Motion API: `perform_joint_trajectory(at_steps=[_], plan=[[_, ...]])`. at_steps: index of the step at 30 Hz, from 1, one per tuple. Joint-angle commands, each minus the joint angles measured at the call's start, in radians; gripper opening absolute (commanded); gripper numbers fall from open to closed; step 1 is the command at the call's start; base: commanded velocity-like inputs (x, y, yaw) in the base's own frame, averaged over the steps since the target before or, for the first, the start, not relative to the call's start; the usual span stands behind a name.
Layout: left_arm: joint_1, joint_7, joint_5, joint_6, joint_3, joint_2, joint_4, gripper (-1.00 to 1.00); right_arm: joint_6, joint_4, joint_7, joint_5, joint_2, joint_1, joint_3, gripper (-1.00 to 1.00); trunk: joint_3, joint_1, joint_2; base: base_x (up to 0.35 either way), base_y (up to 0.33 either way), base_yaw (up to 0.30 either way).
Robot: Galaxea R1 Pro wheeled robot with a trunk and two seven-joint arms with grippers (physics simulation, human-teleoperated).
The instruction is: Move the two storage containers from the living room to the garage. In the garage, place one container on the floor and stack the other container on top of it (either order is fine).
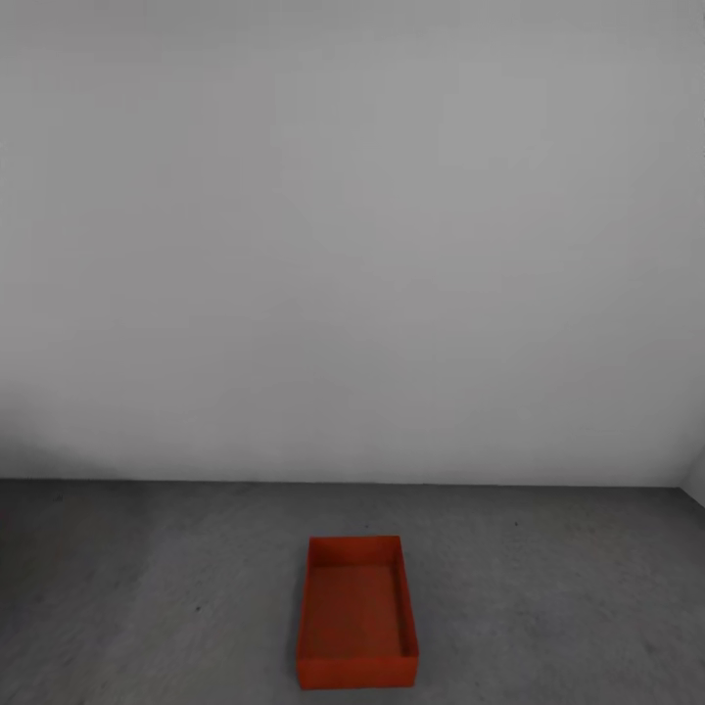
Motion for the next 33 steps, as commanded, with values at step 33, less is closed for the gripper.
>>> perform_joint_trajectory(at_steps=[33], plan=[[-0.001,0.002,0.007,-0.003,-0.004,0.0,-0.002,1.0,-0.006,0.003,-0.003,-0.013,0.0,-0.001,0.008,1.0,0.052,0.0,-0.001,0.0,0.0,0.0]])
